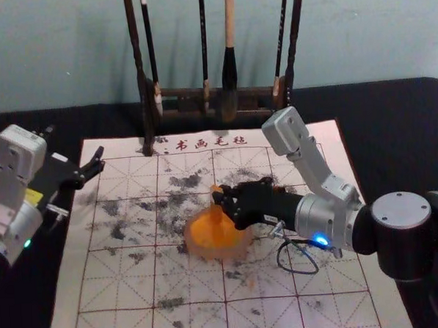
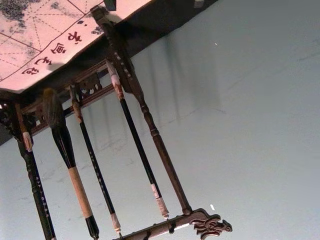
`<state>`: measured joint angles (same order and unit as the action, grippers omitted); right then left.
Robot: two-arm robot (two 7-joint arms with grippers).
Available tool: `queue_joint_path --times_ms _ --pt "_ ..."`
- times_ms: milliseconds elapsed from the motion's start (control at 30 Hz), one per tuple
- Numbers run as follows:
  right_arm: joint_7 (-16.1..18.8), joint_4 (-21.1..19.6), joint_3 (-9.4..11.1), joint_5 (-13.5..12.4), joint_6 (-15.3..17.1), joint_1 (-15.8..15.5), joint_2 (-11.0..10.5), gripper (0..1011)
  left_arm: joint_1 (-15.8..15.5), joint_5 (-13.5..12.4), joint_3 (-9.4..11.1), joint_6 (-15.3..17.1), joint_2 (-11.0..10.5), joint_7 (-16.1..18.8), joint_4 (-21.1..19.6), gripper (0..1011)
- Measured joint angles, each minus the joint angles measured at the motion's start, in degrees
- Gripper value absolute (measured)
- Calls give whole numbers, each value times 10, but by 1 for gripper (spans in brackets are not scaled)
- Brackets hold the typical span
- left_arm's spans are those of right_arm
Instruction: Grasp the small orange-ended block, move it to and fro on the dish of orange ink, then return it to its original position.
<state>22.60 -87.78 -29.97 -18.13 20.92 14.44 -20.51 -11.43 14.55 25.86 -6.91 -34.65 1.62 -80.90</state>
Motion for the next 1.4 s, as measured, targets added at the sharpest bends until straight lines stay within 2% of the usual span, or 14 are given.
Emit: queue_joint_path --times_ms 600,1067,1400 --pt "4 -20 10 -9 1 -14 -18 108 0 0 0 0 0 0 0 1001" --pt "11 -34 8 -20 3 -26 -30 108 0 0 0 0 0 0 0 1001" --pt "11 -37 0 -25 5 -25 -27 108 0 0 0 0 0 0 0 1001"
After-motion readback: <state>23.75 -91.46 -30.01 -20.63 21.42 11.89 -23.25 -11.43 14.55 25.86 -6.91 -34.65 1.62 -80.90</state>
